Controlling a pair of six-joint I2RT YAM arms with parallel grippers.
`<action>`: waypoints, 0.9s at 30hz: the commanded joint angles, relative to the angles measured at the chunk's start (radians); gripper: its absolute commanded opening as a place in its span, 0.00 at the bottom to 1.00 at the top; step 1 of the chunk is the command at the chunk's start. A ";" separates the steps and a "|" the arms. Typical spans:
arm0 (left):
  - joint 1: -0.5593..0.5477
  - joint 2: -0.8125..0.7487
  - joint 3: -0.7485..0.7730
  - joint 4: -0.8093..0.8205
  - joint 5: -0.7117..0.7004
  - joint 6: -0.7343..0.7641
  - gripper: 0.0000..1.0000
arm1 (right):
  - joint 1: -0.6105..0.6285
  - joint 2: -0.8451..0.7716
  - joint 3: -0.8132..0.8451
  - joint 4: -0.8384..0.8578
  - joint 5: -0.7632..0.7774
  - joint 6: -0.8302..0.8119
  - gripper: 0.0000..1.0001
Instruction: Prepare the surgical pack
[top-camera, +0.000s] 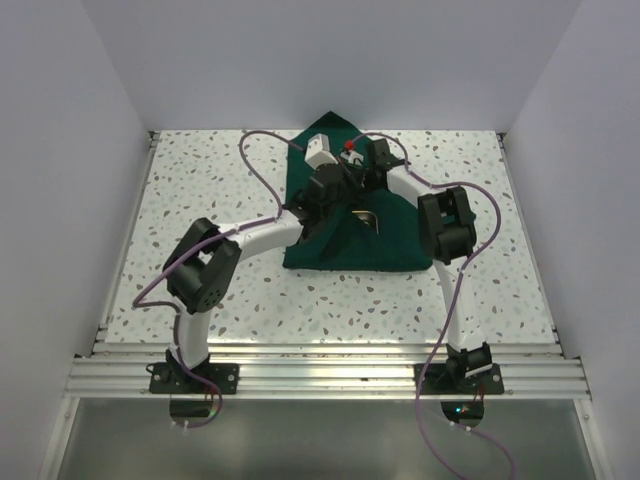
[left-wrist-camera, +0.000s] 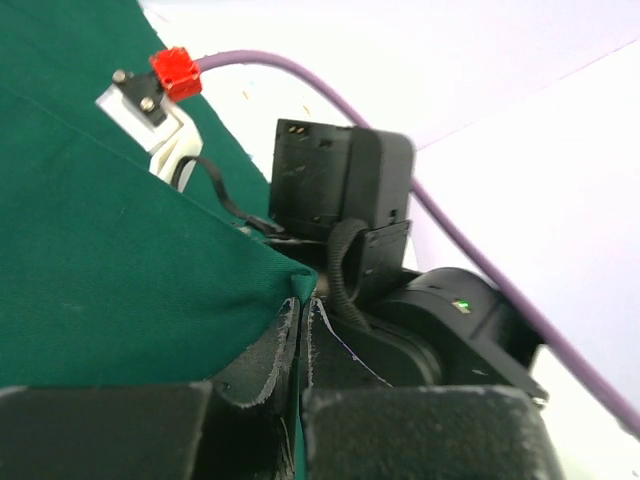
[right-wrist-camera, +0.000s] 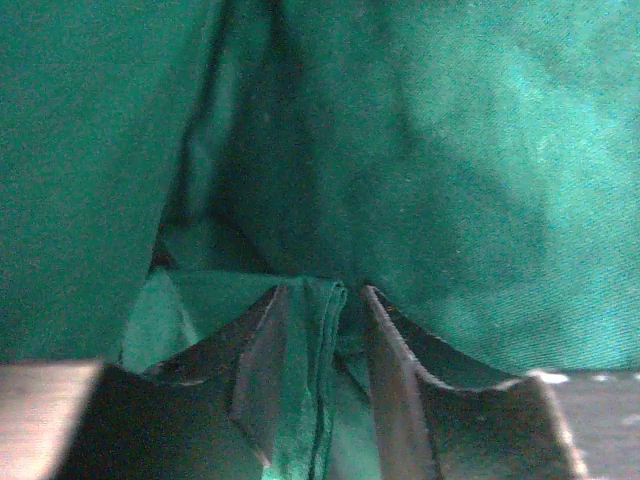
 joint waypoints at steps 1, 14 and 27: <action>0.008 -0.091 -0.012 0.116 -0.013 0.030 0.00 | -0.007 -0.045 0.025 0.036 0.034 0.033 0.44; 0.013 -0.073 -0.028 0.153 0.009 0.029 0.00 | -0.105 -0.175 -0.011 0.076 0.124 0.133 0.55; -0.008 0.110 0.000 0.303 0.076 0.041 0.00 | -0.271 -0.488 -0.364 0.009 0.483 0.127 0.62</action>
